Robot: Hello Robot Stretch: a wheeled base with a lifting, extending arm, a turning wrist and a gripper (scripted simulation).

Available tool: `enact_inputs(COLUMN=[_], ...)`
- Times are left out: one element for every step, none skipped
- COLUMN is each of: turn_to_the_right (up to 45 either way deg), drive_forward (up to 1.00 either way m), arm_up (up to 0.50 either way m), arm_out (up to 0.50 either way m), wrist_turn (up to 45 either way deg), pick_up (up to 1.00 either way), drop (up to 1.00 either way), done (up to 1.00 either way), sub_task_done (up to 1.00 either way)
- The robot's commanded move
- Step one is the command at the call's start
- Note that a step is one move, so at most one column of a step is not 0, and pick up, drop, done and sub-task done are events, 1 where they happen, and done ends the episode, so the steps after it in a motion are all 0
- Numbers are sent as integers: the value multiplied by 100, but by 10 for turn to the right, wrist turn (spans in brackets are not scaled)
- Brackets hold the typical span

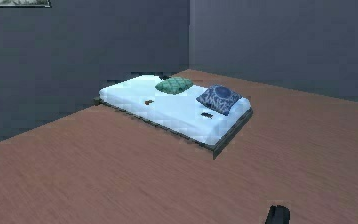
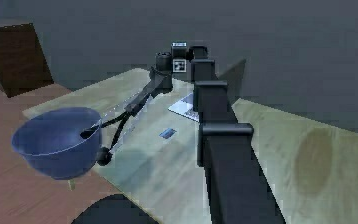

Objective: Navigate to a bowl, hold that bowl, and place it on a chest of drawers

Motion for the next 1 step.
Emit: enact_inputs(turn_to_the_right=[0], drive_forward=[0], arm_up=[0], arm_out=[-38], wrist_turn=[0], pick_up=[0], drop=[0], done=[0], sub_task_done=[0])
